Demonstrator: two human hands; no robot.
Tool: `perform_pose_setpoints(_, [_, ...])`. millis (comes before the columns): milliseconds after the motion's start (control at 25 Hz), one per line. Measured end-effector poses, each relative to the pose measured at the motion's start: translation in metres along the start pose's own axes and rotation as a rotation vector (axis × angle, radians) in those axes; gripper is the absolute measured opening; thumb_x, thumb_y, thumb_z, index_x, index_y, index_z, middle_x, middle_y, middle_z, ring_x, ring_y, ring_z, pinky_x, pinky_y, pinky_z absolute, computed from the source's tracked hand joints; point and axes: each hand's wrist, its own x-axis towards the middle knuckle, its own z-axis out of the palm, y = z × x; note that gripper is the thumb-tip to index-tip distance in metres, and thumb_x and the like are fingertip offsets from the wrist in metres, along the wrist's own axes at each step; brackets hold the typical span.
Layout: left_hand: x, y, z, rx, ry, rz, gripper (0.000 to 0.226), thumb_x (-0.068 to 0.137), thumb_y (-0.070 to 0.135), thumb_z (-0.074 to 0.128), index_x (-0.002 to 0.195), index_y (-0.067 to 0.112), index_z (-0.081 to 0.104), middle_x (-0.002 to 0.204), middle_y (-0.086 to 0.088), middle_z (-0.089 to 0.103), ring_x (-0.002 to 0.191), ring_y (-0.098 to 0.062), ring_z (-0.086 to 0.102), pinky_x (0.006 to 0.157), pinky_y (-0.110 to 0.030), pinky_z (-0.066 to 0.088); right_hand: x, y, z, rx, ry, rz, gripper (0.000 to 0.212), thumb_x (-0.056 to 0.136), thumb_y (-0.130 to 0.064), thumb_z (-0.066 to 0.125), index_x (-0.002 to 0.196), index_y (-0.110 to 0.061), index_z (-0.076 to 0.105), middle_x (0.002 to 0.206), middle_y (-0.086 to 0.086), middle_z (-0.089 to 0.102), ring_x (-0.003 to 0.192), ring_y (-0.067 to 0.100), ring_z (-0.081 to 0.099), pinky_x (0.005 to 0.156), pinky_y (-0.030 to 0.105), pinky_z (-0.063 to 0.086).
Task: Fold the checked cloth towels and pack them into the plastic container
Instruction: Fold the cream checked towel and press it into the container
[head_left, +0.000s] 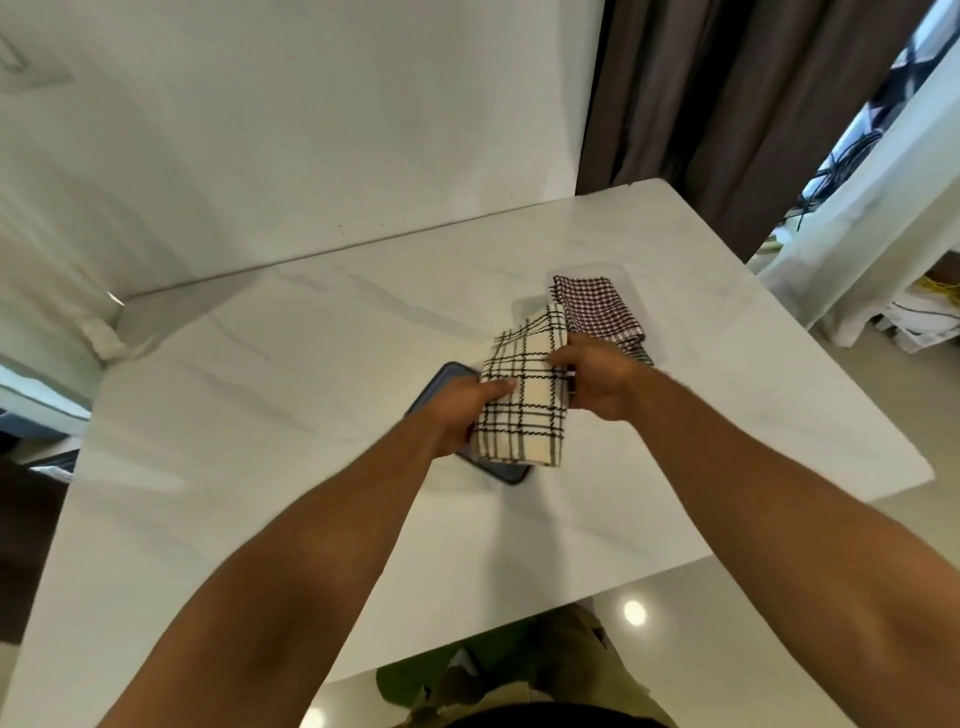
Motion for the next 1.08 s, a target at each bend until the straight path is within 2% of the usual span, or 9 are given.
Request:
perform_pose_setpoints(120, [0.031,0.042,0.037,0.048,0.089,0.061,0.034,0.093,0.035,0.064,0.117,0.012,0.066,0.108,-0.009,0.073,0.09,-0.023,0.07,0.069,-0.036,0.058,0.019,-0.043,-0.042,-0.186,0.09,-0.065,0.035,0.09,0.003,0.054,0.119,-0.014,0.064,0.114,0.011,0.071,0.102,0.031,0.067,0.085,0.05,0.058])
perform_pose_setpoints(280, [0.084,0.08,0.077,0.186,0.175,0.1,0.027,0.092,0.026,0.066,0.109,0.006,0.067,0.099,-0.012,0.074,0.08,-0.025,0.072,0.068,-0.046,0.062,0.052,-0.082,-0.088,-0.363,0.206,-0.185,0.039,0.089,0.004,0.056,0.121,-0.017,0.061,0.109,0.008,0.069,0.092,0.024,0.067,0.067,0.033,0.057])
perform_pose_setpoints(400, [0.118,0.096,0.099,0.23,0.272,0.083,0.03,0.091,0.025,0.067,0.107,0.0,0.067,0.093,-0.013,0.074,0.078,-0.026,0.074,0.066,-0.048,0.062,0.083,-0.098,-0.109,-0.54,0.262,-0.246,0.04,0.087,-0.003,0.057,0.123,-0.02,0.061,0.112,0.01,0.069,0.1,0.029,0.067,0.083,0.043,0.059])
perform_pose_setpoints(480, [0.137,0.097,0.106,0.281,0.313,0.041,0.032,0.09,0.026,0.067,0.107,-0.002,0.067,0.094,-0.014,0.074,0.078,-0.028,0.074,0.065,-0.048,0.062,0.104,-0.1,-0.12,-0.664,0.288,-0.244,0.041,0.088,-0.008,0.057,0.127,-0.018,0.058,0.116,0.01,0.067,0.106,0.03,0.064,0.09,0.042,0.056])
perform_pose_setpoints(640, [0.163,0.096,0.113,0.511,0.356,-0.041,0.018,0.089,0.024,0.066,0.097,0.007,0.064,0.096,-0.012,0.072,0.08,-0.028,0.073,0.066,-0.046,0.062,0.134,-0.085,-0.131,-1.0,0.263,-0.172,0.051,0.087,-0.01,0.054,0.136,-0.008,0.044,0.124,0.017,0.061,0.111,0.037,0.06,0.09,0.039,0.053])
perform_pose_setpoints(760, [0.17,0.099,0.117,0.65,0.352,-0.112,0.016,0.086,0.022,0.065,0.096,0.009,0.066,0.089,-0.01,0.072,0.07,-0.026,0.073,0.059,-0.044,0.062,0.138,-0.076,-0.131,-1.156,0.282,-0.167,0.05,0.087,-0.01,0.054,0.135,-0.004,0.041,0.12,0.021,0.061,0.108,0.04,0.062,0.089,0.042,0.053])
perform_pose_setpoints(840, [0.17,0.103,0.122,0.81,0.349,-0.151,0.018,0.085,0.027,0.064,0.093,0.011,0.066,0.081,-0.007,0.072,0.064,-0.024,0.072,0.056,-0.038,0.062,0.138,-0.074,-0.129,-1.294,0.285,-0.171,0.048,0.088,-0.01,0.054,0.133,-0.002,0.042,0.117,0.02,0.063,0.105,0.039,0.063,0.085,0.042,0.053])
perform_pose_setpoints(960, [0.168,0.107,0.13,1.367,0.439,-0.025,0.03,0.086,0.041,0.061,0.098,0.014,0.066,0.094,-0.002,0.07,0.083,-0.023,0.069,0.062,-0.029,0.051,0.129,-0.075,-0.125,-1.536,0.289,-0.291,0.041,0.087,-0.011,0.055,0.127,-0.005,0.048,0.118,0.016,0.061,0.103,0.036,0.063,0.08,0.04,0.051])
perform_pose_setpoints(1080, [0.173,0.111,0.131,1.557,0.535,0.166,0.036,0.089,0.042,0.061,0.108,0.011,0.058,0.102,-0.004,0.068,0.091,-0.025,0.067,0.062,-0.03,0.041,0.126,-0.087,-0.129,-1.361,0.31,-0.464,0.039,0.087,-0.014,0.054,0.125,-0.009,0.055,0.116,0.014,0.061,0.099,0.035,0.063,0.076,0.036,0.048])
